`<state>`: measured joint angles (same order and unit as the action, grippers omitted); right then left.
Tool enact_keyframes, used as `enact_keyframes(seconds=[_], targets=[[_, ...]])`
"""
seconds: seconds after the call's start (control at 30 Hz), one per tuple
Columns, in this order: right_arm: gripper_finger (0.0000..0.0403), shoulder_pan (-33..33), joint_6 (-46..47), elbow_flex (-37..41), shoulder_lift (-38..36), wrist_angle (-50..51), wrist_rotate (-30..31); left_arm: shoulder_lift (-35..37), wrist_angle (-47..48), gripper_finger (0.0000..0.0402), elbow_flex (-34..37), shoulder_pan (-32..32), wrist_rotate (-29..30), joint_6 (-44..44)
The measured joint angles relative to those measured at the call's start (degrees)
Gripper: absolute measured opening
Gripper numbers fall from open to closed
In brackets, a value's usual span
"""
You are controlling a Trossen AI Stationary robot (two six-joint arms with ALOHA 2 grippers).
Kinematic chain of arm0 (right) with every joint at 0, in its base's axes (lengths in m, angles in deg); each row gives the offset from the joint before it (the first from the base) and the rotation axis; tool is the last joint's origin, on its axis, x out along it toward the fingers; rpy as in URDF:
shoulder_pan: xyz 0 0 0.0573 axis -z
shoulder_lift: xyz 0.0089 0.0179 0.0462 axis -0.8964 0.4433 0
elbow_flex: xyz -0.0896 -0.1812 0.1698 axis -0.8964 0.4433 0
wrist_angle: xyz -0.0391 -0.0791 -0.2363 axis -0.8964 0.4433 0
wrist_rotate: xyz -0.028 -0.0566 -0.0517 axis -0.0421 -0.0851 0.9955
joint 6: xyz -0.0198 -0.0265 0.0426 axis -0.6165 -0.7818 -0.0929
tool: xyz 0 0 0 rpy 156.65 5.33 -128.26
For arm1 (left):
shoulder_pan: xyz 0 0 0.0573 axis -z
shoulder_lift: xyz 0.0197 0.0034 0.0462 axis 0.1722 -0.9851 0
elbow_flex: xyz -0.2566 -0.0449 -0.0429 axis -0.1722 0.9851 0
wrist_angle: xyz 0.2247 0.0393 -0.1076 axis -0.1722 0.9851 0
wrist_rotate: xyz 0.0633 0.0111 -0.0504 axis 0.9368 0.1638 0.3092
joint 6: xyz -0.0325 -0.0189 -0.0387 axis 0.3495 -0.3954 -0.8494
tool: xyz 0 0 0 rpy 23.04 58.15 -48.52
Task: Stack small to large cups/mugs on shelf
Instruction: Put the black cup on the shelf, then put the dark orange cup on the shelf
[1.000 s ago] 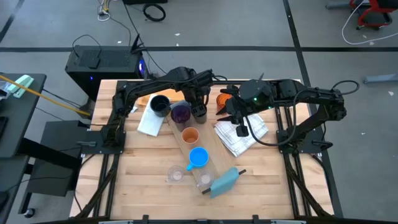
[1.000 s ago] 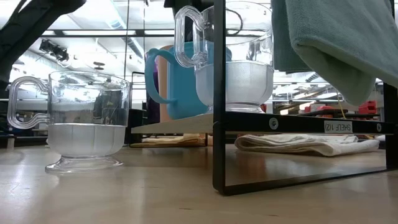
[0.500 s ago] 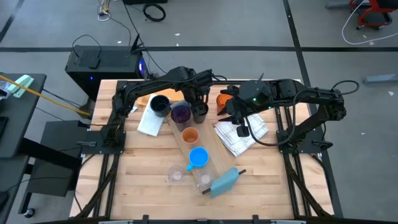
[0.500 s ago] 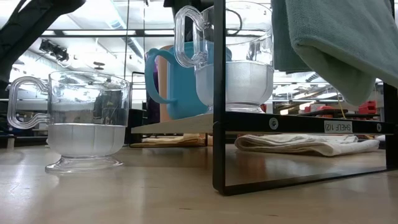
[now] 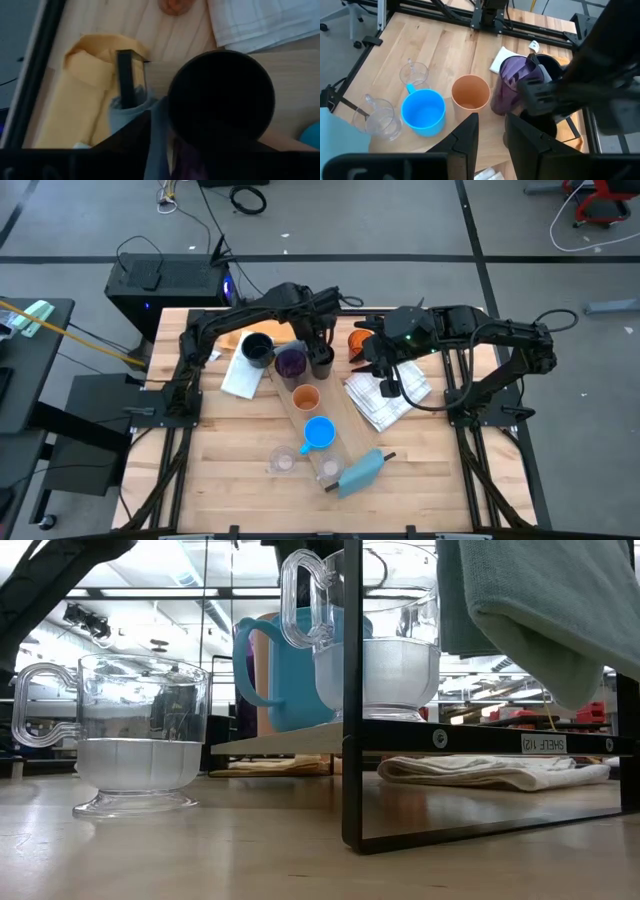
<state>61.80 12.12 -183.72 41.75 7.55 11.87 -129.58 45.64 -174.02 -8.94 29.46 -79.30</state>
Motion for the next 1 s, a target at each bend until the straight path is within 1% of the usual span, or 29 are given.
enact_keyframes(seconds=[0.13, 0.23, 0.33, 0.47, 0.6, 0.7, 0.8, 0.9, 1.0], targets=[[0.0103, 0.0, 0.1, 1.1, 0.0, 0.0, 0.0, 0.0, 1.2, 0.0182, -4.7, -0.2, 0.2, 0.0], [0.0103, 0.0, 0.4, 2.5, 0.0, 0.1, 0.0, 0.1, 2.1, 0.0188, -9.5, -0.1, 0.2, -0.2], [0.0103, 0.0, 1.1, 3.2, 0.0, 0.4, 0.0, 2.8, 1.3, 0.0189, -7.9, 0.3, 0.0, -1.4], [0.0103, 0.1, 1.6, 3.2, -0.1, 0.3, 0.0, 6.8, 0.7, 0.0184, -7.9, 1.9, 0.1, -2.0], [0.0103, 2.2, 2.5, 3.2, -0.2, 0.5, 0.0, 11.6, -5.8, 0.0175, -7.9, 4.2, 0.1, -3.7], [0.0103, 6.0, 2.3, 3.2, -0.2, 0.9, -2.4, 15.8, -12.3, 0.0172, -7.9, 6.1, 0.0, -5.1], [0.0103, 10.9, 0.8, 3.2, -0.2, 1.0, -7.7, 19.5, -17.4, 0.0175, -7.9, 7.8, 0.1, -6.3], [0.0103, 15.7, -2.6, 3.2, 0.1, 2.3, -12.5, 22.5, -20.2, 0.0176, -7.9, 9.6, 0.5, -7.1], [0.0103, 20.1, -6.5, 3.2, 1.3, 5.0, -15.9, 24.9, -21.2, 0.0172, -7.9, 11.5, 1.9, -7.5]])
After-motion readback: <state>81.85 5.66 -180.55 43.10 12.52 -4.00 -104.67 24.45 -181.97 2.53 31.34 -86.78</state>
